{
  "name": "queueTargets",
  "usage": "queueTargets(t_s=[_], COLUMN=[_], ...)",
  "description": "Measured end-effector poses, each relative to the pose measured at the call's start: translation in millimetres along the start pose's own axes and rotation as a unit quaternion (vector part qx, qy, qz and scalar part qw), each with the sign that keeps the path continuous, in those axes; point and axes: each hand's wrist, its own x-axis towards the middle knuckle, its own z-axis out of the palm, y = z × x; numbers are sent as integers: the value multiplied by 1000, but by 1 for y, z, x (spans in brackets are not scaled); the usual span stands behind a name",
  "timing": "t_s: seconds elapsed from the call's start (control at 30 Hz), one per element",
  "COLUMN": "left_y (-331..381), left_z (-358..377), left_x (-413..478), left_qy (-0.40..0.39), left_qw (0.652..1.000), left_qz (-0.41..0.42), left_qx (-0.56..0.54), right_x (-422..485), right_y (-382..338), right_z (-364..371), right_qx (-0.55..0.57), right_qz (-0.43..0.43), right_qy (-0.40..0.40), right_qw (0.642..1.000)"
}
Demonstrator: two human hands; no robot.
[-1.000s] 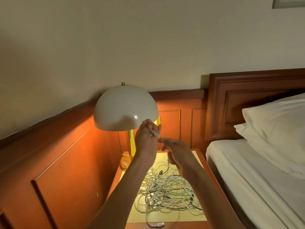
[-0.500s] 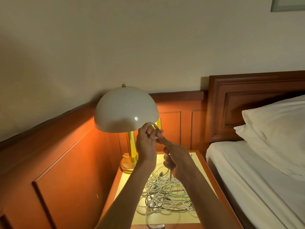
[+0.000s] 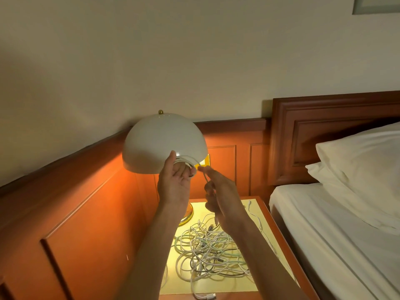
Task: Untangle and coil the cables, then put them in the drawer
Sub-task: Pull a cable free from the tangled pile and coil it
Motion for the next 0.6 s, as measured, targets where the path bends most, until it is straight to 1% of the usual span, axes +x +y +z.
queueTargets(t_s=[0.1, 0.23, 0.3, 0.4, 0.47, 0.57, 0.6], left_y=[2, -4, -5, -3, -3, -6, -6], left_z=[-2, -5, -7, -7, -6, -4, -3], left_x=[-1, 1, 2, 5, 5, 1, -1], left_qy=[-19, -8, -6, -6, -20, -51, -61], left_qw=[999, 998, 999, 1000, 999, 993, 988], left_qz=[-29, -24, -21, -26, -33, -19, -7], left_qx=[-34, -52, -40, -15, 11, 105, 138], right_x=[0, 3, 7, 6, 5, 7, 7], right_y=[12, 23, 27, 28, 22, 5, 0], right_z=[-7, -9, -12, -16, -17, -18, -17], right_qx=[-57, -112, -184, -307, -346, -334, -330], right_qz=[-117, -174, -195, -239, -265, -269, -273], right_qy=[-18, -22, -36, -24, -12, -1, -16], right_qw=[991, 978, 963, 921, 900, 903, 903])
